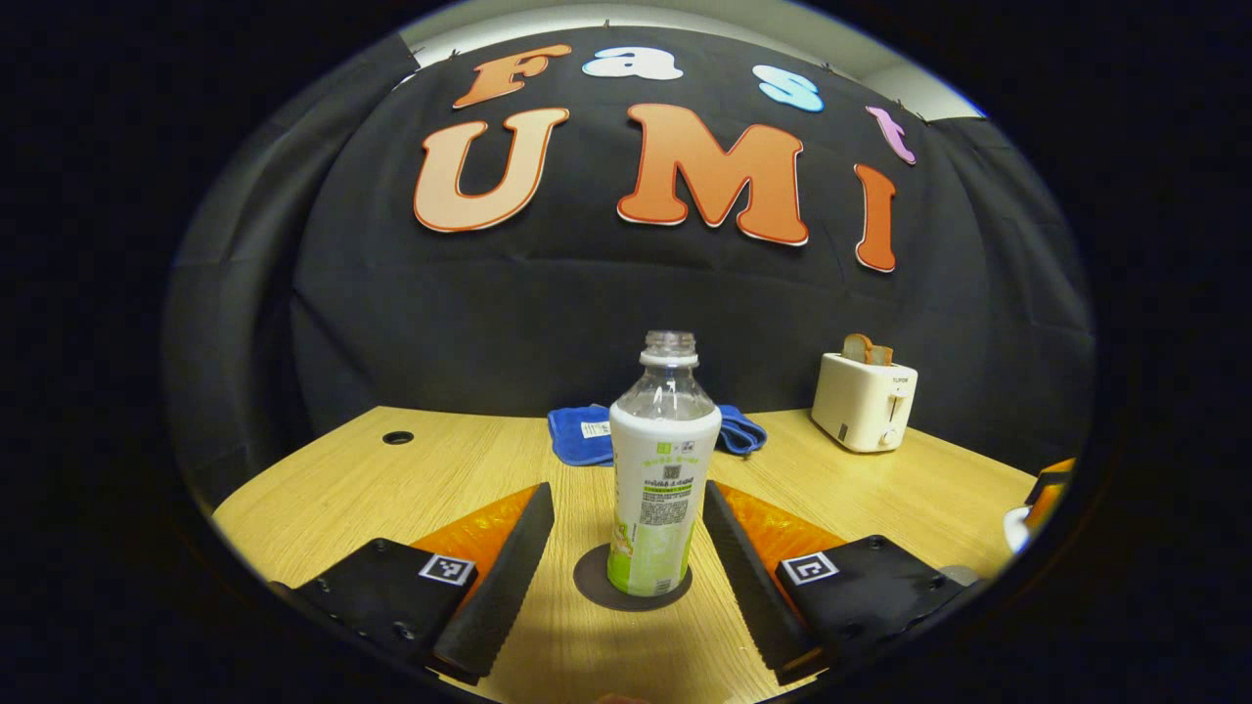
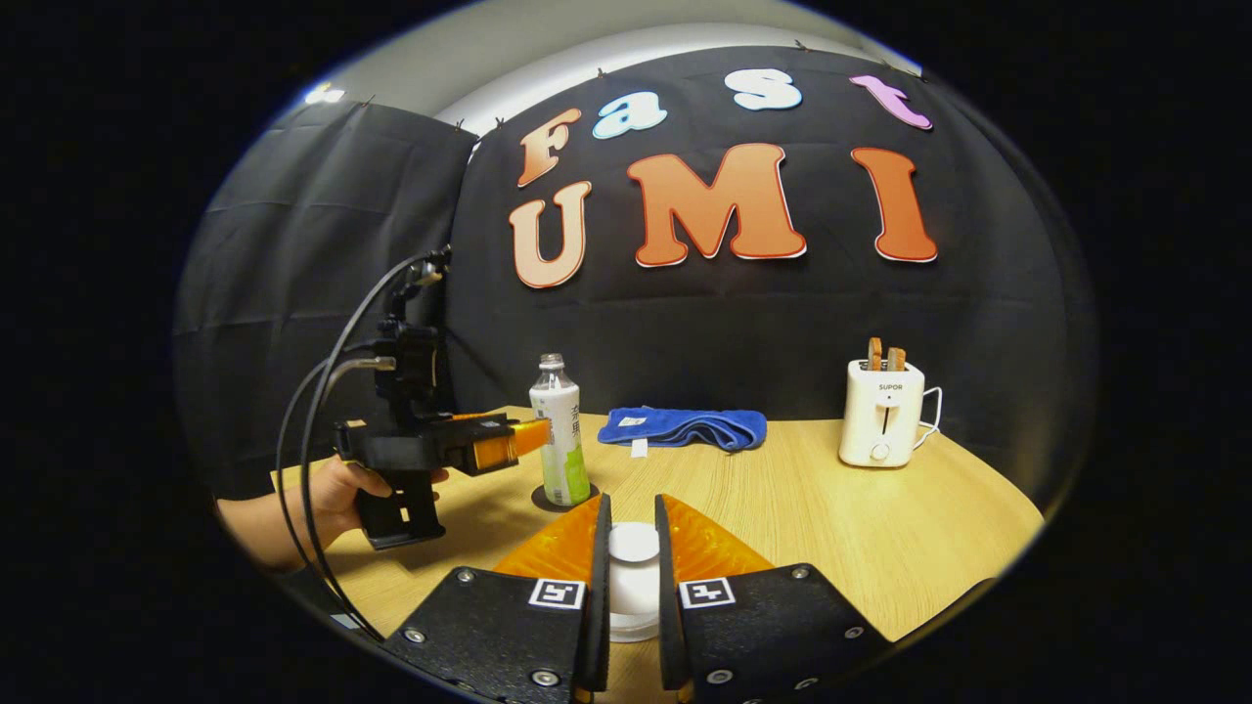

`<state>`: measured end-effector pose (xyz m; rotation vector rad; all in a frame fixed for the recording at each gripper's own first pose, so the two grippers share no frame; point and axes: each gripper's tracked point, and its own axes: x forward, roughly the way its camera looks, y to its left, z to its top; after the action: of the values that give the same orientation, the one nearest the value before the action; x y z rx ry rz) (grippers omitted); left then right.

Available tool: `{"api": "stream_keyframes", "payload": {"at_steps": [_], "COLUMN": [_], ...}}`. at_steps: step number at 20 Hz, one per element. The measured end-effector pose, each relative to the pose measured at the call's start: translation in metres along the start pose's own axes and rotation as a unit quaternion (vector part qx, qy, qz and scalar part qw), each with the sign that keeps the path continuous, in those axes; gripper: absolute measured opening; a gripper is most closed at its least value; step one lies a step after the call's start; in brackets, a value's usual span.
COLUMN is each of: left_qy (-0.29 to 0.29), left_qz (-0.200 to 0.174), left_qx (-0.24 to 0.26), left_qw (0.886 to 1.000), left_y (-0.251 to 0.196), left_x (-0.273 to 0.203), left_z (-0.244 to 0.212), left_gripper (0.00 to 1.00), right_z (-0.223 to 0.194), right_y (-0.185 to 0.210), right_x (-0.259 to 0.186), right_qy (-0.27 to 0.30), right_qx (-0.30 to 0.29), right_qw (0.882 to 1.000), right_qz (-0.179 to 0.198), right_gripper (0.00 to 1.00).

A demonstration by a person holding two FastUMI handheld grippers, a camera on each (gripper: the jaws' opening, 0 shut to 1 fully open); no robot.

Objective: Open the teacup lid with one hand, grasp the water bottle and pour water into the teacup with the other hand; after pouring, place the water bottle on the coaster and then close the teacup lid.

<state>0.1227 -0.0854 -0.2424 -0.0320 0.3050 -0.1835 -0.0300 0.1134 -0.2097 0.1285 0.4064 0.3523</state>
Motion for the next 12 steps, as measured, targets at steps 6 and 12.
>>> {"api": "stream_keyframes", "payload": {"at_steps": [6, 12], "left_qy": [-0.025, -0.053], "left_qz": [0.002, 0.014], "left_qx": [0.013, 0.026], "left_qw": [1.0, 0.998], "left_y": [-0.002, 0.003], "left_x": [-0.031, -0.052], "left_z": [0.019, 0.037], "left_gripper": [0.98, 0.98], "right_z": [-0.027, -0.048], "right_y": [0.008, 0.006], "right_x": [0.01, 0.022], "right_qy": [0.024, 0.052], "right_qx": [0.004, -0.013], "right_qw": [1.0, 0.999], "right_qz": [0.008, 0.007], "right_gripper": [0.21, 0.21]}}
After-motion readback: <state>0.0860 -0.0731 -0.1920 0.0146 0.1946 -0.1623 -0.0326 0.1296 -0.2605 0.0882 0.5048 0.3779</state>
